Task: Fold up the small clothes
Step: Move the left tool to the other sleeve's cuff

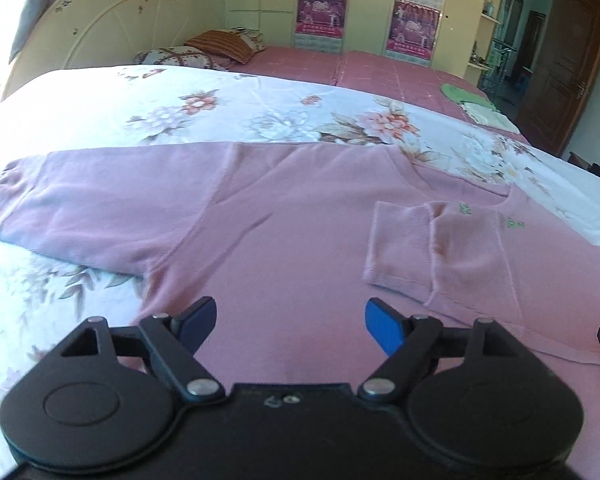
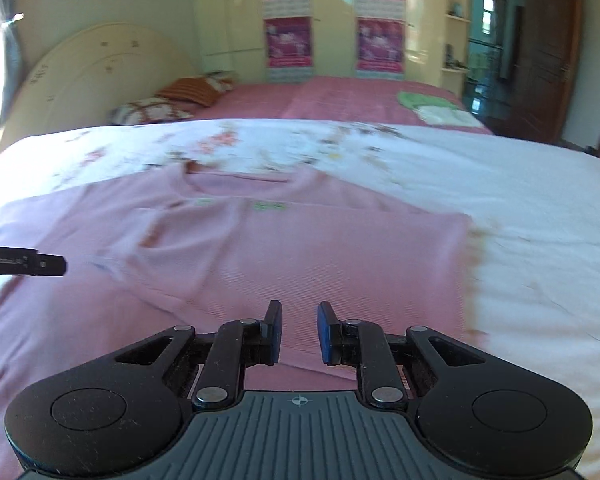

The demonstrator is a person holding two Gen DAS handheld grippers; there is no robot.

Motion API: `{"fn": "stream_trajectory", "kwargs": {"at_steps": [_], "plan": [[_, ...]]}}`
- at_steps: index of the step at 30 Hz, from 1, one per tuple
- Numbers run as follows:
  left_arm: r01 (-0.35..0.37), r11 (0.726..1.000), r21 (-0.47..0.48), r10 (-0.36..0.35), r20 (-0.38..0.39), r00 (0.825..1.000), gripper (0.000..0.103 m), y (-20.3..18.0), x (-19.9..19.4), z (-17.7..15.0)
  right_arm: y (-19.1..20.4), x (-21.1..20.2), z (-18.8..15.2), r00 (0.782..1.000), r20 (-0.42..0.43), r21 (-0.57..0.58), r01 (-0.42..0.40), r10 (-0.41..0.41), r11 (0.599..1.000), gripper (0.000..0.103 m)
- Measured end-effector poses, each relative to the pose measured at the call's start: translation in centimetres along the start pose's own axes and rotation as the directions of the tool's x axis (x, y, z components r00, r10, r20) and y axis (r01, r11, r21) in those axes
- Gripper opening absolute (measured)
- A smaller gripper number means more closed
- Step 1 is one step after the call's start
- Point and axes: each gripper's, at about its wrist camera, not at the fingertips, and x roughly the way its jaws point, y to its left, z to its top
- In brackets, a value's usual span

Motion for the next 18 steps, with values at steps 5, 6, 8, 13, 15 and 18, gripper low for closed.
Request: {"fn": "stream_trajectory", "kwargs": {"at_steps": [5, 6, 8, 13, 15, 18], "plan": [[-0.072, 0.993, -0.090, 0.072, -0.002, 0.997, 0.082, 6.8, -0.7, -0.2, 7.3, 1.3, 0.4, 0.996, 0.022, -0.091, -0.087, 0.090, 0.992, 0.067], [-0.083, 0.990, -0.110, 0.083, -0.005, 0.997, 0.081, 8.3, -0.6, -0.2, 8.6, 1.7, 0.5, 0.994, 0.021, -0.096, -0.104, 0.107, 0.990, 0.067], [-0.104, 0.982, -0.159, 0.103, -0.013, 0.995, 0.078, 11.4, -0.3, 0.0, 11.2, 2.8, 0.9, 0.991, 0.015, -0.100, -0.128, 0.130, 0.987, 0.067], [-0.143, 0.960, -0.242, 0.141, -0.028, 0.990, 0.078, 18.4, 0.6, 0.8, 17.4, 6.6, 2.0, 0.986, -0.016, -0.107, -0.169, 0.168, 0.980, 0.067], [-0.158, 0.952, -0.263, 0.155, -0.031, 0.987, 0.078, 20.8, 1.1, 1.2, 19.8, 8.2, 2.5, 0.984, -0.022, -0.116, -0.176, 0.174, 0.978, 0.067], [-0.174, 0.937, -0.302, 0.173, -0.032, 0.984, 0.078, 24.7, 1.9, 2.0, 23.1, 10.6, 3.0, 0.983, -0.042, -0.130, -0.185, 0.181, 0.974, 0.067]]}}
